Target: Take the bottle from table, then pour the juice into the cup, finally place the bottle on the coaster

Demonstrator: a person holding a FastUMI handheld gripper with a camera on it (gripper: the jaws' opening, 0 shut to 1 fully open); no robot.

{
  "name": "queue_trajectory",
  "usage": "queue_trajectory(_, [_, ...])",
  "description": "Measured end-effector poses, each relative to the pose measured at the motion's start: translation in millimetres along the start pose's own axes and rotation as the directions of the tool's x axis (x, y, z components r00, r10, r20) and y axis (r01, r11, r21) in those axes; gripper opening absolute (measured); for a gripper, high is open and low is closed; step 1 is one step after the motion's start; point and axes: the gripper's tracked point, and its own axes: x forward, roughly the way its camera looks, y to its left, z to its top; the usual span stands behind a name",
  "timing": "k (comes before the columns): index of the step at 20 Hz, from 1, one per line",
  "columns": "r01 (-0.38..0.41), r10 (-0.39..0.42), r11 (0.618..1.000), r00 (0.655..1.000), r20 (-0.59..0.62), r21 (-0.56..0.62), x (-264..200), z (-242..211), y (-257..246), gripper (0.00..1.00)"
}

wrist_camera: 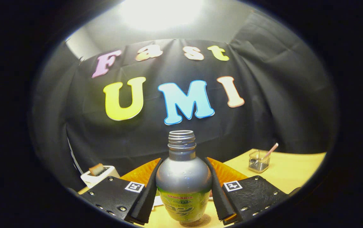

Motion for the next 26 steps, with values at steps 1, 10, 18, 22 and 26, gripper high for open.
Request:
queue_trajectory(1, [0.008, -0.009, 0.998, 1.000, -0.017, -0.070, 3, -2, 5, 0.77])
queue_trajectory(10, [-0.063, 0.054, 0.989, 0.996, -0.070, -0.132, 18, -35, 32, 0.77])
queue_trajectory(18, [-0.072, 0.061, 0.992, 0.993, -0.105, -0.100, 28, -102, 21, 0.77])
queue_trajectory(22, [-0.072, 0.060, 0.992, 0.991, -0.116, -0.103, 33, -123, 21, 0.77])
queue_trajectory(26, [-0.067, 0.054, 0.992, 0.992, -0.111, -0.110, 34, -134, 19, 0.77])
